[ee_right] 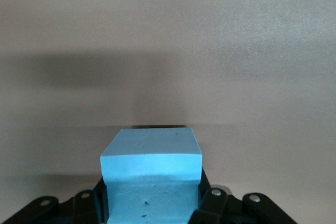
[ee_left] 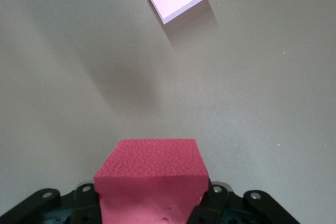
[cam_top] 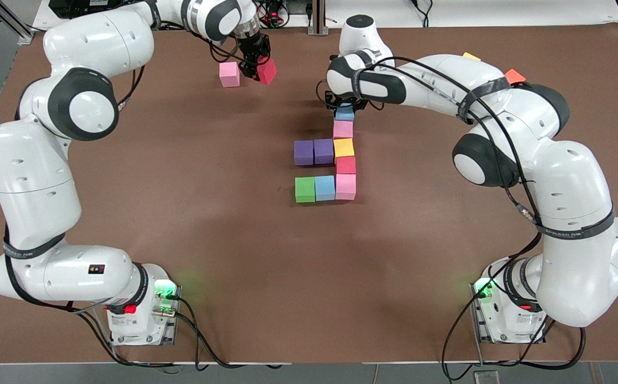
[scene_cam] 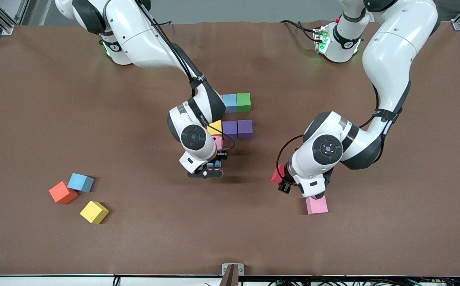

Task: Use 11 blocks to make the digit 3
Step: 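Lower the light blue cube below the pink cube and open the right gripper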

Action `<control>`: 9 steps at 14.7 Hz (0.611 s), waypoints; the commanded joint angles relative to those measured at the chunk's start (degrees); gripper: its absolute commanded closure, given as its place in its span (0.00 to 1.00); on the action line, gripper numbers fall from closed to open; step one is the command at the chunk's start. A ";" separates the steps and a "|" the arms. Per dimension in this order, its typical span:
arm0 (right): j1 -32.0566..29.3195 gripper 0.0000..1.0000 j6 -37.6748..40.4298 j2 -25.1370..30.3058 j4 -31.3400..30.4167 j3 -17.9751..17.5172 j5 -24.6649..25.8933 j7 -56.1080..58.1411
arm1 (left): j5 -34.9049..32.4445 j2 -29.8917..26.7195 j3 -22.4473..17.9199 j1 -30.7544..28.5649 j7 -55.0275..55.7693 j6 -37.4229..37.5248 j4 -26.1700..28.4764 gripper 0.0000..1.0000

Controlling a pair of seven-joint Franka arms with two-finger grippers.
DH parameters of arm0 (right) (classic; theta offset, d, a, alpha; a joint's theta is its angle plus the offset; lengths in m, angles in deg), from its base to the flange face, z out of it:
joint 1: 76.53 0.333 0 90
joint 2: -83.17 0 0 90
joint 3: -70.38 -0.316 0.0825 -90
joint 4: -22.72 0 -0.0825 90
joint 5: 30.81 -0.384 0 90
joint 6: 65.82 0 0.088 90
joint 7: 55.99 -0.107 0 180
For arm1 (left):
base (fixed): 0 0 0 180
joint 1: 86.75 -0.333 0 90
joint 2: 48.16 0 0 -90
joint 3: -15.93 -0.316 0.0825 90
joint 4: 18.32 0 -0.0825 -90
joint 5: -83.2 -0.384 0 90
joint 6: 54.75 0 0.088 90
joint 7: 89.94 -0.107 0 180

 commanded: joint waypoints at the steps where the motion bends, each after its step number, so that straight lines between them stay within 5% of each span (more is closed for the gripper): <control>1: 0.74 0.76 0.11 -0.48 0.04 0.66 1.36 -0.86 | -0.98 0.04 -0.11 0.30 -0.10 -0.68 -0.11 0.92; 9: 0.92 0.76 -0.33 -0.92 0.04 0.57 1.54 -1.03 | -0.90 -0.04 -0.11 0.12 -0.28 -0.68 -0.20 0.92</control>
